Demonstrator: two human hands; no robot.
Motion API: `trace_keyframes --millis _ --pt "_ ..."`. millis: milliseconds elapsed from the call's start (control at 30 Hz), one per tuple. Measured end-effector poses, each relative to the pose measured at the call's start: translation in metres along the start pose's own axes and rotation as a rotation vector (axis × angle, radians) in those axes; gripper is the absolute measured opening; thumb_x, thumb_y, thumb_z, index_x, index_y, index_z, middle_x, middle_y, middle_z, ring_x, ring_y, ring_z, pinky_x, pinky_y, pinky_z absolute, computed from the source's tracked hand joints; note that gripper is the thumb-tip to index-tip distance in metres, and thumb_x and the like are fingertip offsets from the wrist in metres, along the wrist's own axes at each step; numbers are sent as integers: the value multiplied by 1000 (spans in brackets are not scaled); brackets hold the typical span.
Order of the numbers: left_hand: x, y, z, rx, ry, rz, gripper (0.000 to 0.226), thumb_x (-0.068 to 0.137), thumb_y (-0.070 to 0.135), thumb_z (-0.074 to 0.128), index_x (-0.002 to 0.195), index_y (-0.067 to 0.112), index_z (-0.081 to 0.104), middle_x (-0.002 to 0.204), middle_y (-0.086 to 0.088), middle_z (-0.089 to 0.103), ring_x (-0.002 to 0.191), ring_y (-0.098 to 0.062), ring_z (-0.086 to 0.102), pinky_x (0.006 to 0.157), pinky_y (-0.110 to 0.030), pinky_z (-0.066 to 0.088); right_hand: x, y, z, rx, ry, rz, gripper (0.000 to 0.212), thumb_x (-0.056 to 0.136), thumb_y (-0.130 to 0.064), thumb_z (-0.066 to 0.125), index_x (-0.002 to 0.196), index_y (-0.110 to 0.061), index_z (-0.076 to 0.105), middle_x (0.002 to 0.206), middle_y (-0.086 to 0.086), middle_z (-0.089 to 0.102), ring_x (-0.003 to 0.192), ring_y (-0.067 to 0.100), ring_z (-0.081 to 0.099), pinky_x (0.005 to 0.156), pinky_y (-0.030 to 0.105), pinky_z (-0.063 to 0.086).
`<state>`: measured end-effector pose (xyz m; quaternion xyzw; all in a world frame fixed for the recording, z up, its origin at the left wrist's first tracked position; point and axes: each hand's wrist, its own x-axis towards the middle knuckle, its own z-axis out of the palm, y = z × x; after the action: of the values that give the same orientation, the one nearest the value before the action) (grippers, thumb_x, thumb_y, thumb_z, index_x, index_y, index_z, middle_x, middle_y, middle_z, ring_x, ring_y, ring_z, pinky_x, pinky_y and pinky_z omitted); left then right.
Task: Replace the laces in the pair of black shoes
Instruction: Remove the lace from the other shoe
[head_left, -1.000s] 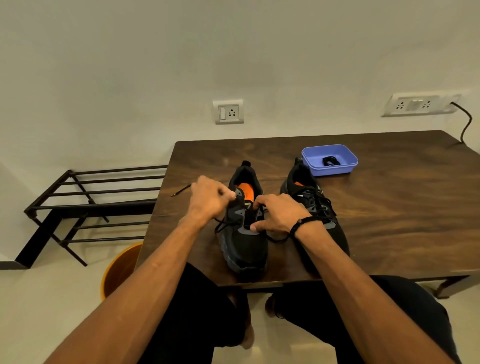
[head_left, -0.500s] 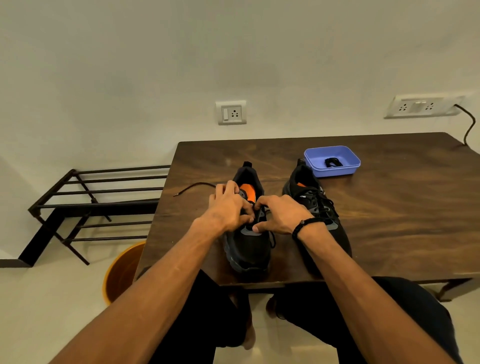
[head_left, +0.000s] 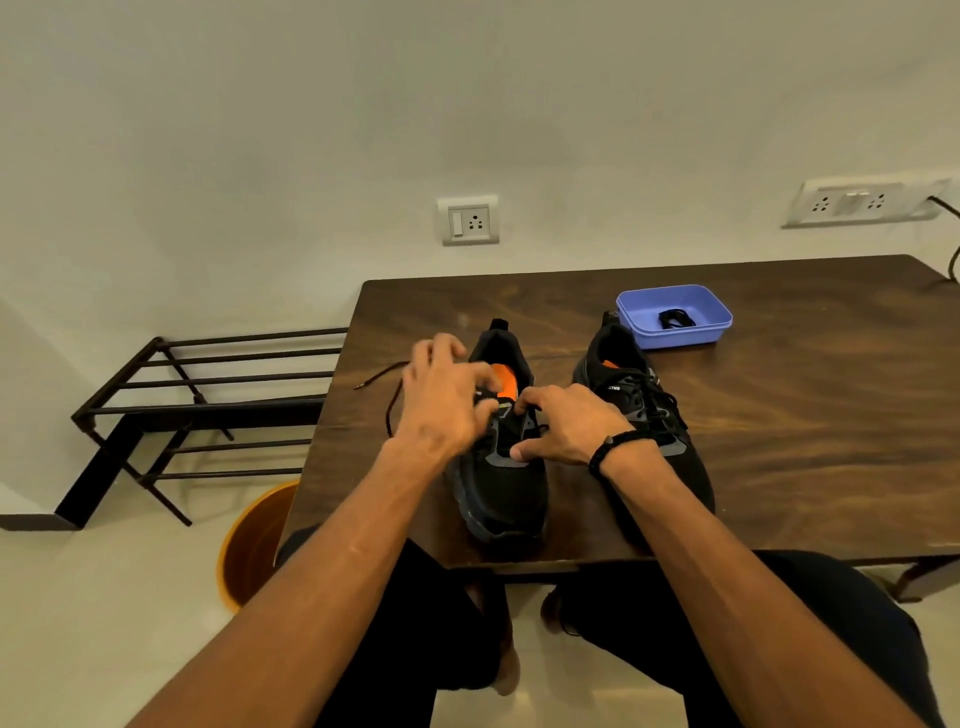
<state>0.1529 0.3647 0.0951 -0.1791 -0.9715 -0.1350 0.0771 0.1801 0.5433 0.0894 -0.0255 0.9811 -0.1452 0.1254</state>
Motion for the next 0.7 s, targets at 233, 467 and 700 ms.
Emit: trace_keyframes --millis 233,467,700 --pt "0 26 16 172 -105 38 36 92 48 66 118 24 71 137 -5 36 125 -29 33 107 -47 36 -3 4 -2 -1 -2 -9 60 81 -57 79 130 -32 56 123 6 66 119 33 59 93 52 55" --pt "3 -12 -21 -175 236 -483 10 95 26 67 97 21 76 128 -11 50 123 -33 43 99 -53 49 0 1 -2 -20 -15 25 64 80 -59 79 134 -35 55 131 5 63 124 33 55 92 50 52" --pt "1 -15 -21 -245 265 -385 32 95 24 66 124 36 67 136 -8 45 131 -31 37 104 -49 41 -2 -2 -2 -15 -18 27 62 81 -57 80 134 -35 55 131 5 63 124 33 55 94 51 53"
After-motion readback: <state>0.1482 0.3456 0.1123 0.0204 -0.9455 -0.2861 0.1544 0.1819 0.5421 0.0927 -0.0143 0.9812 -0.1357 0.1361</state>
